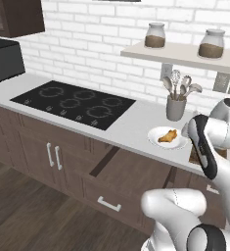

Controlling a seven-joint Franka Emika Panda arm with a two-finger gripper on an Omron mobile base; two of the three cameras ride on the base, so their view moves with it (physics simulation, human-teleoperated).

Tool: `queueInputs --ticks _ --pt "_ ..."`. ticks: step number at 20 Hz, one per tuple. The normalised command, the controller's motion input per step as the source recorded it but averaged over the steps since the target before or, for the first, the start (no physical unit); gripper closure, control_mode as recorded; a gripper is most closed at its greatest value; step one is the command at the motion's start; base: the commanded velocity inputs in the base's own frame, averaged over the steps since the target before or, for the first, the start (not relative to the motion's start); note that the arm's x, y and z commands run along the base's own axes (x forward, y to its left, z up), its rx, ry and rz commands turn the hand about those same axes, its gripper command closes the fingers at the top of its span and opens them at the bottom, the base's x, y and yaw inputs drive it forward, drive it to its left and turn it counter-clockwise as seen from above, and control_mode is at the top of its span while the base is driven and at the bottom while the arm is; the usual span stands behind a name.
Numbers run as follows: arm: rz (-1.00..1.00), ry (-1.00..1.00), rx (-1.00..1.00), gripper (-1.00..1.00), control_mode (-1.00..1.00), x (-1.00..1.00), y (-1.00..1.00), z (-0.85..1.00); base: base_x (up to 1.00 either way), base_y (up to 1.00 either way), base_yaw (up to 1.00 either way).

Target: Pick up the knife from the drawer and place it on the cutting board. Then place the meat from the plate to the cutting board.

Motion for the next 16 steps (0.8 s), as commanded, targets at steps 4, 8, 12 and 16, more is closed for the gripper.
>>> queueInputs --ticks 4,8,12,16 --pt "-0.07 0.02 0.03 1.0 -1.0 0.07 -1.0 -0.21 0.0 0.0 0.0" --pt "-0.01 0.11 0.0 1.0 -1.0 0.07 -0.98 -0.2 0.0 0.0 0.0" --pt "-0.02 0.11 -0.04 1.0 -1.0 0.2 -0.65 -0.33 0.0 0.0 0.0" --pt "0.0 0.1 -0.03 1.0 -1.0 0.36 -0.38 -0.4 0.0 0.0 0.0"
